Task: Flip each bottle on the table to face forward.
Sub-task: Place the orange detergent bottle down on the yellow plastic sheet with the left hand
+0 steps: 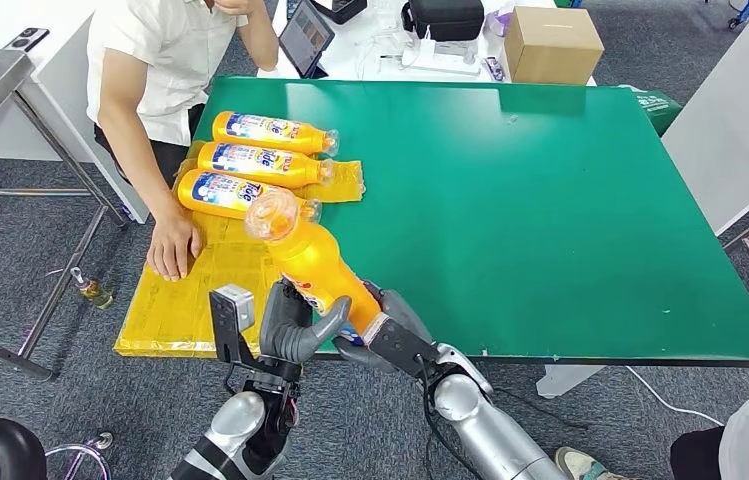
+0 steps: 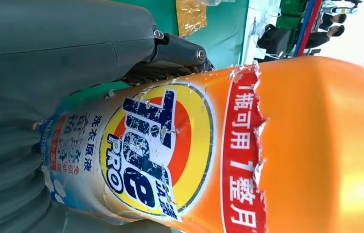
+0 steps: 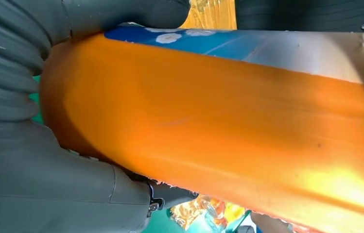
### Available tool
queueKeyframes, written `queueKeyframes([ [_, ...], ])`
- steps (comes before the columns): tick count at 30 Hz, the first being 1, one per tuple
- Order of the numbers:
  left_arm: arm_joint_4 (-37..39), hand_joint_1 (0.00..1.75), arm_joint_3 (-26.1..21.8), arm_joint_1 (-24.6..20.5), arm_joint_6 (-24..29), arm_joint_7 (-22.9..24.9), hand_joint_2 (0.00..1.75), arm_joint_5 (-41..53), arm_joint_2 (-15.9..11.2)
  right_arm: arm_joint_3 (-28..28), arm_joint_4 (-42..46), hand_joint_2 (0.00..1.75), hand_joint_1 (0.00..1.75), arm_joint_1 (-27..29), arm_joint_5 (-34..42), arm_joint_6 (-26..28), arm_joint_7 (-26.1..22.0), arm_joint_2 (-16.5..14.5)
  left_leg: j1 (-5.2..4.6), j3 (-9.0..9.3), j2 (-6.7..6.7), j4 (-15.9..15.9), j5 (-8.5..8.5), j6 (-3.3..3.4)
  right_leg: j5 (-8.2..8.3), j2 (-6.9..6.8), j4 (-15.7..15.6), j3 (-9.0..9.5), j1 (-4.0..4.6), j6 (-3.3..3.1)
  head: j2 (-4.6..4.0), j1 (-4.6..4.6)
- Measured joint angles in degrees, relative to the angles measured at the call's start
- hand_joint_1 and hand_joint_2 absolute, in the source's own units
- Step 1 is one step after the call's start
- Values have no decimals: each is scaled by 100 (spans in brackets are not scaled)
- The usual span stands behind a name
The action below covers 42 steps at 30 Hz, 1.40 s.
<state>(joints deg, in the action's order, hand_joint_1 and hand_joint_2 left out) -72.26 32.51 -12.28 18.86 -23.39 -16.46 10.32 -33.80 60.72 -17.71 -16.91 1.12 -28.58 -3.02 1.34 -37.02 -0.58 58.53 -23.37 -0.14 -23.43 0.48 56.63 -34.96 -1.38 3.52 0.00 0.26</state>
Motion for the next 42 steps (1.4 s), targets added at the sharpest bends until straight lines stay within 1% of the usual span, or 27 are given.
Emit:
queueKeyframes([
  [1,5,175,-1,0,4,-2,175,29,1,-21,-1,175,2,1,-47,41,8,0,0,0,0,0,0,0,0,0,0,0,0,0,0,-1],
  [2,8,175,-1,-2,-9,4,175,47,2,-50,-1,175,0,3,-109,98,18,-1,0,0,0,0,0,0,0,0,0,0,0,0,0,-1],
  [5,9,175,-3,-13,-108,63,175,76,8,-149,-2,175,0,24,-370,393,51,-2,0,-1,-1,0,0,0,0,0,0,0,0,0,0,0],
  [7,8,175,-5,-16,-98,91,175,170,6,-195,-2,175,0,50,-626,728,70,-3,0,-2,-1,0,0,0,0,0,0,0,0,0,0,1],
  [10,5,175,-34,-19,127,106,175,558,-37,-262,11,175,0,99,-1141,1443,95,-6,0,-2,0,0,0,0,0,0,0,0,0,0,0,1],
  [13,-39,175,-192,-21,228,223,175,1014,-173,-288,41,175,0,191,-1682,2300,150,-25,2,-2,0,0,0,0,0,0,0,-1,1,0,0,1],
  [16,-146,175,-461,-2,-12,427,175,1181,-339,-257,46,175,0,303,-2038,3159,172,-65,4,-2,1,-1,1,-1,-1,0,1,-1,3,-1,0,0],
  [19,-304,175,-759,68,-420,630,175,938,-478,-151,46,175,0,400,-2111,3694,142,-97,4,-2,1,-1,1,-2,-1,0,2,-1,2,-1,0,1],
  [22,-428,175,-1013,132,-660,733,175,850,-602,0,52,175,0,481,-2084,3844,40,-107,4,-2,0,-1,1,-2,-1,0,2,-2,2,-2,0,2],
  [27,-464,175,-1189,96,-495,764,175,1500,-757,245,62,175,0,558,-2127,3851,-97,-165,3,-2,0,-1,1,-2,-1,0,2,-2,2,-2,0,1],
  [29,-439,175,-1192,16,-201,857,175,2240,-820,368,77,175,0,586,-2221,3852,-177,-214,4,-1,-1,-1,2,-2,-1,0,2,-4,2,-2,0,2],
  [32,-200,175,-1133,-327,267,1325,175,4135,-963,600,135,175,0,606,-2299,3853,-373,-349,5,0,0,-1,5,-5,1,0,2,-4,3,-3,0,3],
  [33,-70,175,-1113,-466,336,1507,175,4706,-1011,663,160,175,0,606,-2297,3853,-422,-397,6,0,0,-1,7,-6,2,0,3,-3,3,-3,0,1],
  [35,220,175,-1089,-726,351,1734,175,5395,-1084,757,210,175,0,604,-2289,3853,-463,-479,7,1,2,-1,9,-9,3,1,3,-4,4,-4,0,2],
  [38,646,175,-1038,-1105,137,2049,175,6058,-1150,855,284,175,0,606,-2259,3853,-500,-565,7,2,2,-1,11,-8,4,1,4,-4,3,-4,0,3],
  [40,1012,175,-923,-1408,-260,2325,175,6713,-1190,889,356,175,0,607,-2174,3853,-537,-609,6,1,0,-1,12,-7,3,0,3,-3,3,-3,0,2],
  [42,1473,175,-771,-1723,-794,2388,175,7123,-1194,895,435,175,0,608,-2060,3850,-549,-632,6,1,0,0,12,-6,4,0,3,-4,3,-3,0,2],
])
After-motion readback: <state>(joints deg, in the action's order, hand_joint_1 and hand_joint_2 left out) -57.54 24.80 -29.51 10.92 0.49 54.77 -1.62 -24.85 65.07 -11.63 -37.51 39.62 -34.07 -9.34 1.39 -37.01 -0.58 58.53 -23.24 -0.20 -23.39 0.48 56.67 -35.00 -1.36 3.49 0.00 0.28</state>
